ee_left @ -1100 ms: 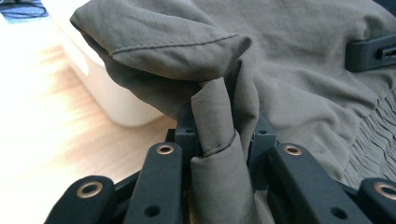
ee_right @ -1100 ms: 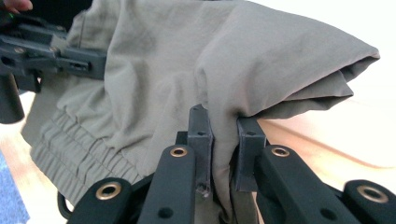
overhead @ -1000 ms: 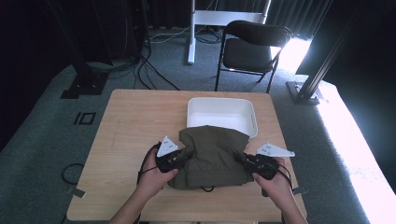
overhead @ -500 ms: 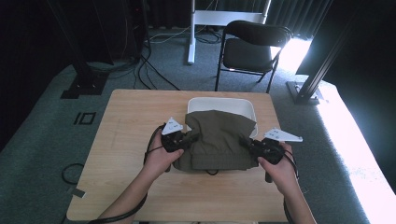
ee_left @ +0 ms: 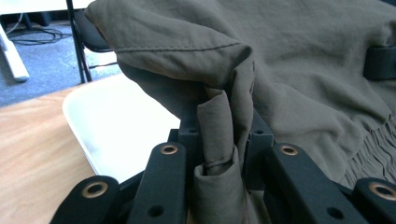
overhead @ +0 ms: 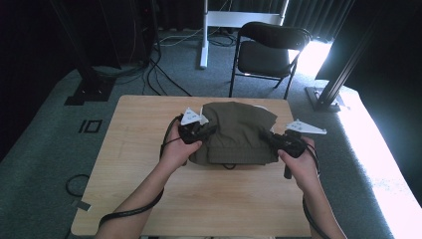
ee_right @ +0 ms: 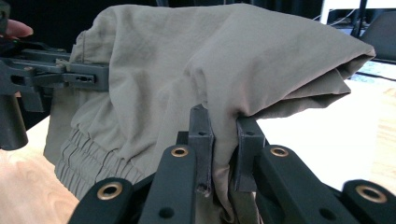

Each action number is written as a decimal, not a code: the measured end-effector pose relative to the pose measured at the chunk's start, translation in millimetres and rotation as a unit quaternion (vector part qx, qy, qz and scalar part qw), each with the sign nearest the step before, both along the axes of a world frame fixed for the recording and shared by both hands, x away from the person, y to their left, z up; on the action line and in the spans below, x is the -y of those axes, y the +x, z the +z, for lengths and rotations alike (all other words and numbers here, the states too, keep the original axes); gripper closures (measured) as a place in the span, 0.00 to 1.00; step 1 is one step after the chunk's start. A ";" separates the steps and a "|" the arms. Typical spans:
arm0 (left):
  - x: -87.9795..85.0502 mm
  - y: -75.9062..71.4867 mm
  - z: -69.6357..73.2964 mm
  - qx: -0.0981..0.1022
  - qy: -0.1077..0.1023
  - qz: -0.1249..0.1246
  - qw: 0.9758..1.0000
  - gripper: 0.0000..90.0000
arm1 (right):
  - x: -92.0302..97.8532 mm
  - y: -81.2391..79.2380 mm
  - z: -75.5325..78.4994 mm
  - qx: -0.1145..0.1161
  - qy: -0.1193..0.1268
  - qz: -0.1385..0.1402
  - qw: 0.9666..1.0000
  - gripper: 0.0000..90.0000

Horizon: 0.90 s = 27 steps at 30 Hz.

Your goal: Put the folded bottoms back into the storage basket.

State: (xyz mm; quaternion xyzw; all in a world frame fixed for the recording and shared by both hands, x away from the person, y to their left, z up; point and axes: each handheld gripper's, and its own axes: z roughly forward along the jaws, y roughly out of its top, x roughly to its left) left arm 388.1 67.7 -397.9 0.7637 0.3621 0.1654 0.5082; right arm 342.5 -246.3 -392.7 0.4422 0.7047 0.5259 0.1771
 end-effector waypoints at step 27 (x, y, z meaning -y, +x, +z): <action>29.9 88.7 -10.9 -0.020 0.017 0.025 0.999 0.86 | 11.0 90.2 -11.5 -0.030 -0.010 -0.063 0.998 0.90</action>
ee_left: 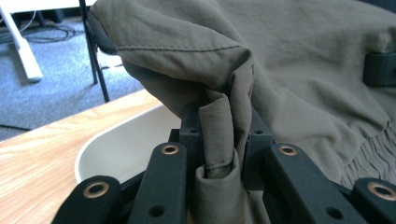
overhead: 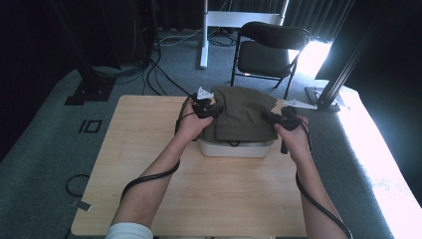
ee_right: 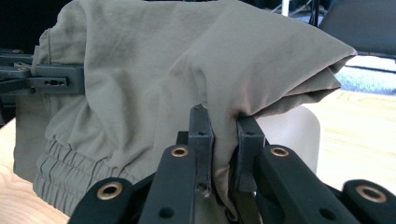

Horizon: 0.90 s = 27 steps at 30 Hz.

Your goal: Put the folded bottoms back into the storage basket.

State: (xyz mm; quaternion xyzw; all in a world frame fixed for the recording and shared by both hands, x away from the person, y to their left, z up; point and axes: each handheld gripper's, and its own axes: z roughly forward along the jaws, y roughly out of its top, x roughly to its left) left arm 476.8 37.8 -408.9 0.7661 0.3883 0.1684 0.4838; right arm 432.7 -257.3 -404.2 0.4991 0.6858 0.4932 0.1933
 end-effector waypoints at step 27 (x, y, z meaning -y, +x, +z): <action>8.7 21.6 -72.4 -0.084 0.073 0.022 0.993 0.86 | -12.1 36.4 -70.5 -0.092 -0.061 -0.016 0.994 0.90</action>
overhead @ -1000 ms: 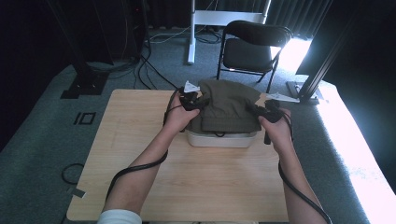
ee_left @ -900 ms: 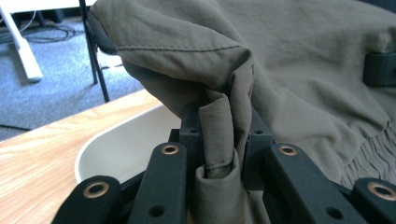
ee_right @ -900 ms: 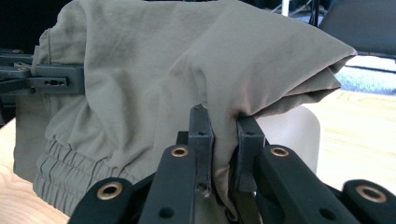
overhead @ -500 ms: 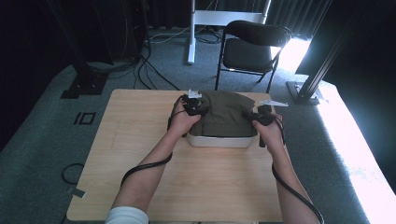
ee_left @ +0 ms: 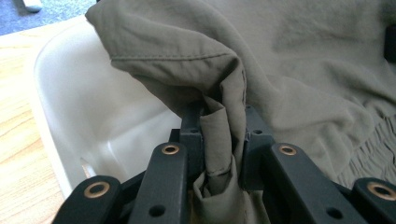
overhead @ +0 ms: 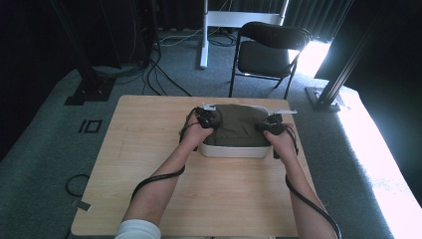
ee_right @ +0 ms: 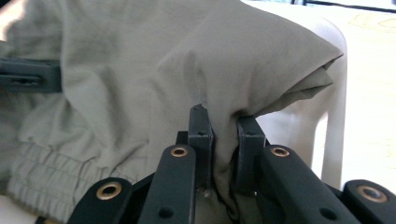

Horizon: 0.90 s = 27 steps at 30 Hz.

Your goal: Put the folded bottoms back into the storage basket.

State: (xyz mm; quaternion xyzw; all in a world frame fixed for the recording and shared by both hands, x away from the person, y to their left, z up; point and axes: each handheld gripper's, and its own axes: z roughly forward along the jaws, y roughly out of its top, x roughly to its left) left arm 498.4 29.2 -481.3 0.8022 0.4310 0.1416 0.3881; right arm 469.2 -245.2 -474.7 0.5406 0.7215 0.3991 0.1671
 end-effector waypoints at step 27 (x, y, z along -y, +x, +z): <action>8.4 -2.8 7.1 0.003 0.045 0.002 0.999 0.65 | -11.8 8.3 0.4 0.006 -0.045 0.010 0.999 0.48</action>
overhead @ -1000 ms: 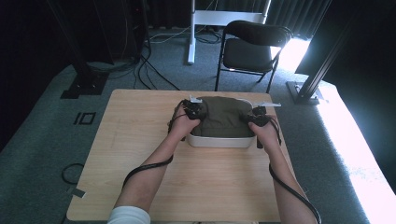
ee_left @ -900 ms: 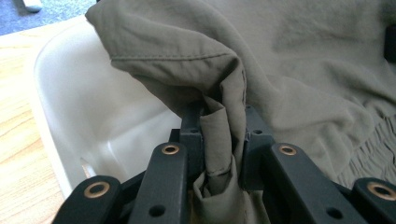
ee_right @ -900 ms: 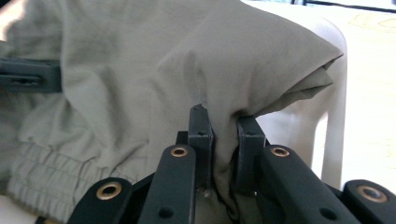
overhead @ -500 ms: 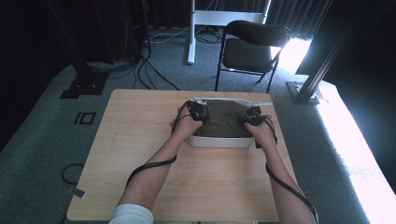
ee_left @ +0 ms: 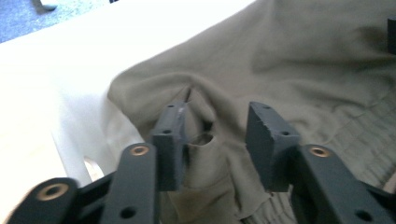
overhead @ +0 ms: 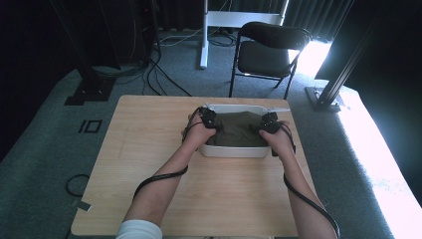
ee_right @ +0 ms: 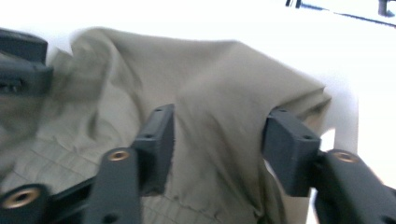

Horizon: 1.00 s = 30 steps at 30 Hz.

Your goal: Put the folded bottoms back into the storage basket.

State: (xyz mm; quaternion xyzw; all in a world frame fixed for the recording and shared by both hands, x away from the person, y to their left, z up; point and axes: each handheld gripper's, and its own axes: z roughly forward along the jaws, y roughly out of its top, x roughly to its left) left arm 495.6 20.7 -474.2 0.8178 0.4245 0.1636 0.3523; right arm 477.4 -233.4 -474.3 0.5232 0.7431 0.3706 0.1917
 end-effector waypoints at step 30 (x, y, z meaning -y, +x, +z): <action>-23.8 -52.2 24.0 0.087 -0.089 -0.038 0.992 0.18 | 12.1 -43.6 19.0 0.083 0.020 0.026 0.996 0.16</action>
